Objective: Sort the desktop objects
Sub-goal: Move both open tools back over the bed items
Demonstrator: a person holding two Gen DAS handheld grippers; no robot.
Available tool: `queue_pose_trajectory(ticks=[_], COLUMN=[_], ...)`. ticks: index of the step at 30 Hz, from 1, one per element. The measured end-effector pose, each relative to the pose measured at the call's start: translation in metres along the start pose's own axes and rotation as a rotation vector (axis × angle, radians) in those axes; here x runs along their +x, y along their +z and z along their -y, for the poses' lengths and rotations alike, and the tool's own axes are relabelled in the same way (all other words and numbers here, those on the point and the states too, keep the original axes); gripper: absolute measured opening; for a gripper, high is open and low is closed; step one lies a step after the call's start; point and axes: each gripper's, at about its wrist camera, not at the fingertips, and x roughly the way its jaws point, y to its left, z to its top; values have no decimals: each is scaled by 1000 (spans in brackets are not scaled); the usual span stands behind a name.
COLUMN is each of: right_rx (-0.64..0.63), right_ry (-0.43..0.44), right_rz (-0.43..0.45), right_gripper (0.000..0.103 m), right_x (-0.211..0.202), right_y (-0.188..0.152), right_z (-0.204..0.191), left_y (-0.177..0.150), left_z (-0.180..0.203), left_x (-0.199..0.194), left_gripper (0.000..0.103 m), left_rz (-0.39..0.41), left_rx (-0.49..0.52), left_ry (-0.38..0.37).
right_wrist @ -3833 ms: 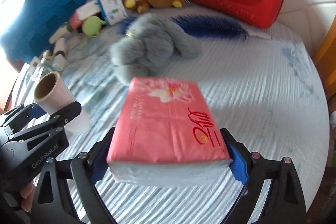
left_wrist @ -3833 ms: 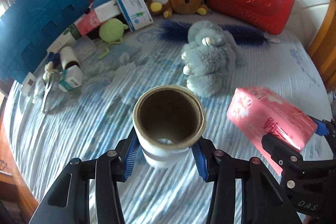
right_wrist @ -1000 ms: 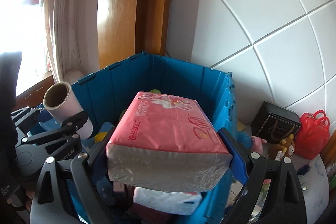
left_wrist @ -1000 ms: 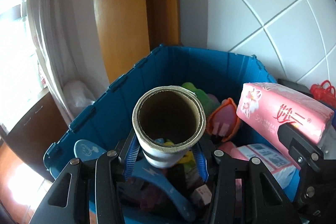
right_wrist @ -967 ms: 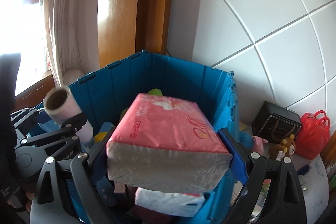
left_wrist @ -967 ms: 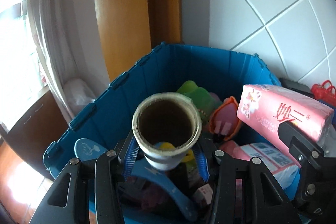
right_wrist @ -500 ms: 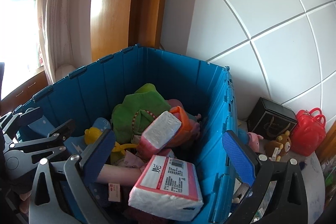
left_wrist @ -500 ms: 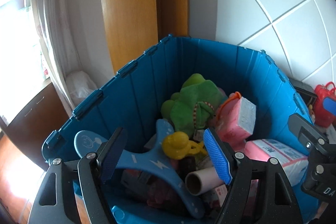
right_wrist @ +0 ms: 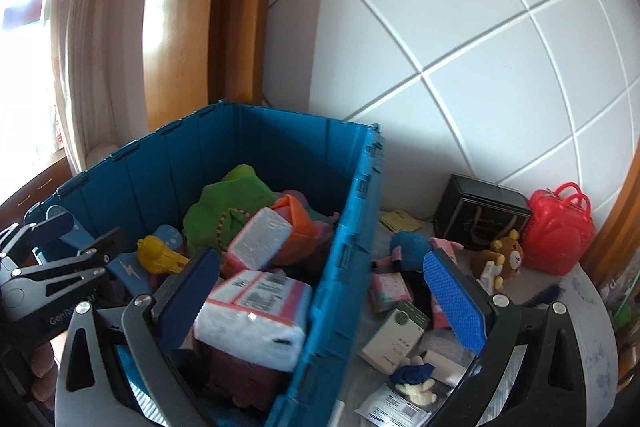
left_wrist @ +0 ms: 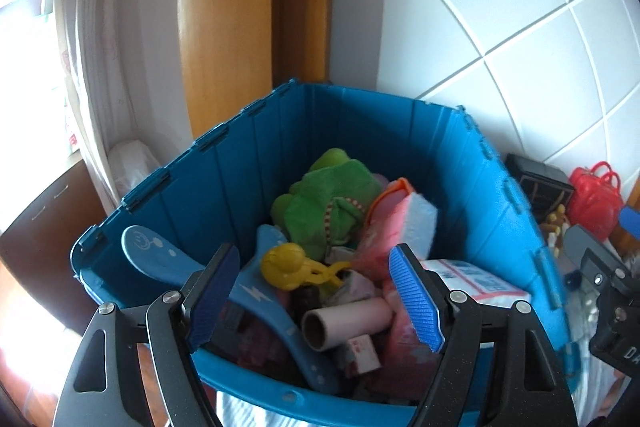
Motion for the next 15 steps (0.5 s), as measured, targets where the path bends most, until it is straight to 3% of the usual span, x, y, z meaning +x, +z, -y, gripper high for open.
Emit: queue_pose_trajectory(ticks=[8,15], right_rx=[67,146], right_ry=[-82,-159], right_rz=[9,16], right_gripper=[103,103], right_x=[-41,-75], right_y=[-28,-62], right_z=[76,166], left_y=[-5,-23], left_z=[79,181], left_x=[-36,-65], left_gripper=[80,80], left_rz=[52,81], left_rx=[78,179], left_ry=[-99,-184])
